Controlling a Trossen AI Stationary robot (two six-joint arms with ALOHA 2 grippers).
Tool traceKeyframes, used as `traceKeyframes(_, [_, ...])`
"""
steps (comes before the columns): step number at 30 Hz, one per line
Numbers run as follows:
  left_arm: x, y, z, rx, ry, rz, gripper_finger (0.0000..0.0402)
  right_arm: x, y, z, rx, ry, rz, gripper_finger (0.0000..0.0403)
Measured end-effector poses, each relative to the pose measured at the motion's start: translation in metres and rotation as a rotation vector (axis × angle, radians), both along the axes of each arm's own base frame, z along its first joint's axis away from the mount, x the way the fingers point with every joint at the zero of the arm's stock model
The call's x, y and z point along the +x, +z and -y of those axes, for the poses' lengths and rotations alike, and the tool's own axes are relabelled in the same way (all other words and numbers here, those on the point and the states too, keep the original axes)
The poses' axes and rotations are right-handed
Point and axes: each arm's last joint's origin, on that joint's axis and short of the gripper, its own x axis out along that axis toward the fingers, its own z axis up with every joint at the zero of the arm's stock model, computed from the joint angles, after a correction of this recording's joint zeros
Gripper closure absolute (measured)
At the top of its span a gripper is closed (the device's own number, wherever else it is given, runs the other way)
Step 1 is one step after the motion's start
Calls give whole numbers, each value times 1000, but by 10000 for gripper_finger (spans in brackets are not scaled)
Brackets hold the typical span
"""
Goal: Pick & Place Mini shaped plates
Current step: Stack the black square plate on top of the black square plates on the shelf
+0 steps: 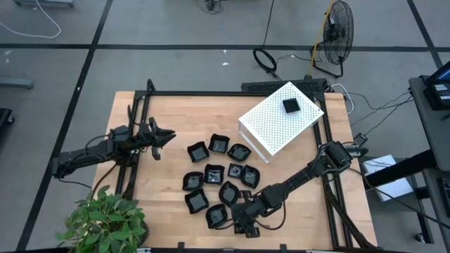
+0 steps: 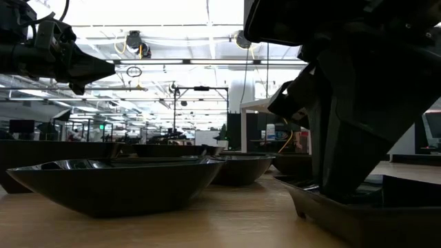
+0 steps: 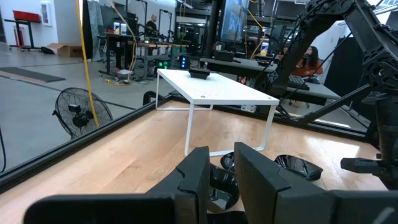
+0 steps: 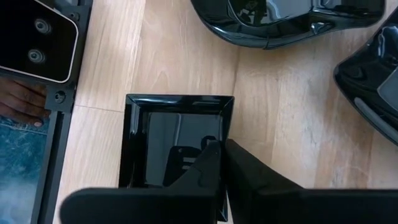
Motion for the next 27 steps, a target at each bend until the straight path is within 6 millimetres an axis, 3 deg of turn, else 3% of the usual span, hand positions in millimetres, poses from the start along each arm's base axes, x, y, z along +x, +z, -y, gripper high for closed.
traceKeyframes(3, [0, 0, 0, 0, 0, 0, 325, 0, 1, 1, -3, 5, 3, 400])
traceKeyframes(9, [0, 0, 0, 0, 0, 0, 325, -7, 22, 10, -32, -20, -9, 402])
traceKeyframes(18, [0, 0, 0, 0, 0, 0, 325, -29, 87, 32, -136, -90, 108, 403])
traceKeyframes(27, [0, 0, 0, 0, 0, 0, 325, -59, 152, 83, -254, -327, 220, 403])
